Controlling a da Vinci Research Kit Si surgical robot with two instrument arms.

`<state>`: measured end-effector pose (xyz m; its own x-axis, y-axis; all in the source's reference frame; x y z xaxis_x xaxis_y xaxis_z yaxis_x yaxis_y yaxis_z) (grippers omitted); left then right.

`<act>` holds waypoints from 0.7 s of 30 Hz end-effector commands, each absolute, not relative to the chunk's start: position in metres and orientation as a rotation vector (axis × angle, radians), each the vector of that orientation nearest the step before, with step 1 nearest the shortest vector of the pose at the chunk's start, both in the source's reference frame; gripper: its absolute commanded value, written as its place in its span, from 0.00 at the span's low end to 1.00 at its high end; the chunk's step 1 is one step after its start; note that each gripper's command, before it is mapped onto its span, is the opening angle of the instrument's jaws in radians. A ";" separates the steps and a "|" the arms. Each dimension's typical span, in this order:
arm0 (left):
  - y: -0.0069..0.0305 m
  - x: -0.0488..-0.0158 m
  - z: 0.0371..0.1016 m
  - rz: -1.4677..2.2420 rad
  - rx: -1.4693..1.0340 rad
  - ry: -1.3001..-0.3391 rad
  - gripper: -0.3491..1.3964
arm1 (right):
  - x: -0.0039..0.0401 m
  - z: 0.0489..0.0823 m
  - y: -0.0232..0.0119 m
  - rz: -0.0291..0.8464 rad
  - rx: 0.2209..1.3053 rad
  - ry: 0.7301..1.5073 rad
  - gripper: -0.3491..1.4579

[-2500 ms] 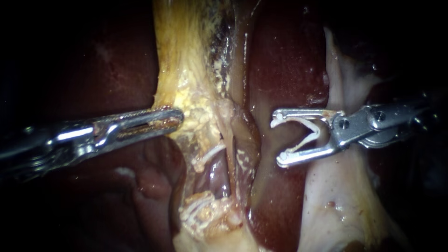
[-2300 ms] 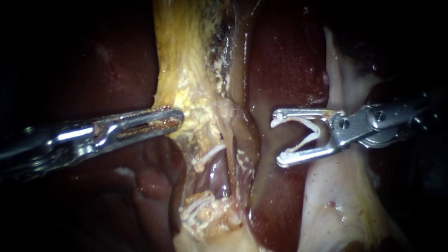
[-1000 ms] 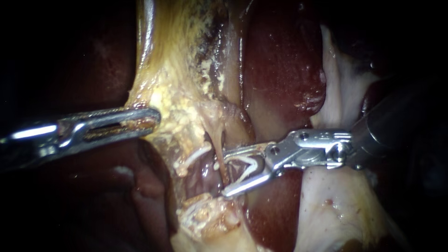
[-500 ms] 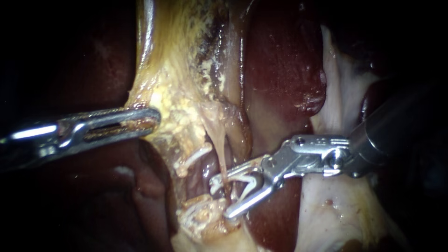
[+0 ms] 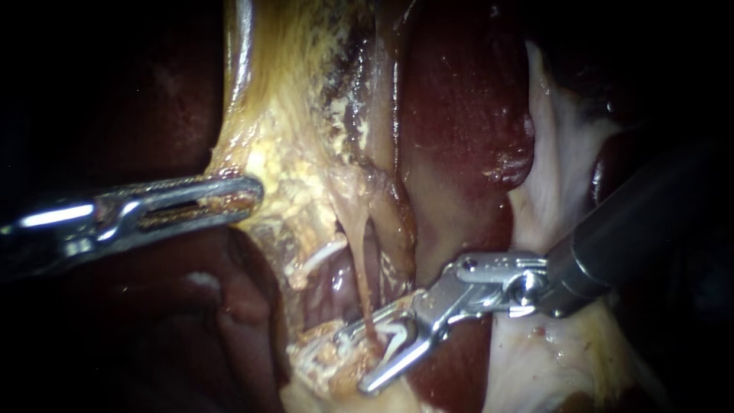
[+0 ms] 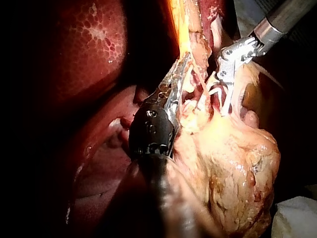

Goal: Clipping first clip right tube

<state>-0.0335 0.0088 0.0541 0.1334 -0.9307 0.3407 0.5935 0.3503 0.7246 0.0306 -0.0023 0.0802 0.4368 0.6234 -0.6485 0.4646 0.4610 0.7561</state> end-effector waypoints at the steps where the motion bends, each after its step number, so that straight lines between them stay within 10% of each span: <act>1: 0.0088 -0.0335 0.0542 -1.167 0.474 -0.868 0.00 | 0.0303 0.0800 -0.0019 0.138 1.159 1.188 0.23; 4: 0.0088 -0.0335 0.0542 -1.166 0.474 -0.868 0.00 | 0.0298 0.0798 -0.0009 0.164 1.141 1.194 0.00; 21: 0.0090 -0.0333 0.0546 -1.165 0.475 -0.869 0.00 | 0.0292 0.0808 0.0002 0.198 1.112 1.200 0.00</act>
